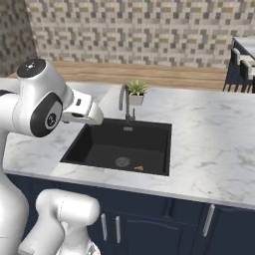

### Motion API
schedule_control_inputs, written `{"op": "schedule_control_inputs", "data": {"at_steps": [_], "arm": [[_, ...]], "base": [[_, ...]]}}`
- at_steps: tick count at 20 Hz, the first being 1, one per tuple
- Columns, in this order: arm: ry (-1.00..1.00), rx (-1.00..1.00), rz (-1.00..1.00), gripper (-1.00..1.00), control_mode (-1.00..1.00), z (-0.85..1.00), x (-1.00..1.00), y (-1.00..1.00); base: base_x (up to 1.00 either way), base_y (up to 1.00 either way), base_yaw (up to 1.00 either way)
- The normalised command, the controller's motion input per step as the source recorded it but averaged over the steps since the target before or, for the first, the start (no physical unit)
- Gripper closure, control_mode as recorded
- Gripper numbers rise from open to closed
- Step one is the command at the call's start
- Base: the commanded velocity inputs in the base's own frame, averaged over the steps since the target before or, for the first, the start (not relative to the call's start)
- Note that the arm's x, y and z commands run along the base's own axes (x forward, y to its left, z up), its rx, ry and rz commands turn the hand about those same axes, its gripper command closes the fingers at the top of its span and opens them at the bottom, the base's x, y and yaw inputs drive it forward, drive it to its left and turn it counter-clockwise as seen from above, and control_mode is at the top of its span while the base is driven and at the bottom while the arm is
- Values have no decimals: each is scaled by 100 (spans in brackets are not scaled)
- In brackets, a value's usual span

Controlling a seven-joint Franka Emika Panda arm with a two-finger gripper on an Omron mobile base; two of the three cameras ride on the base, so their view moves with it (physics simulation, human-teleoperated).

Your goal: Pick up the dish brush and bar soap from the sink, and place them back in the cabinet, and close the cabinet door.

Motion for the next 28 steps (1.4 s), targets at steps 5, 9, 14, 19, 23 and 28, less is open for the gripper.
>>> {"op": "schedule_control_inputs", "data": {"at_steps": [5,9,14,19,23,28], "arm": [[0,0,0,-100,100,0,0,0],[0,0,0,-100,100,0,0,0],[0,0,0,-100,100,0,0,0],[0,0,0,-100,100,0,0,0],[0,0,0,-100,100,0,0,0],[0,0,0,-100,100,0,0,0]], "base": [[45,-18,0],[31,-28,0],[8,-39,0],[0,-32,0],[1,-18,0],[10,-15,0]]}}
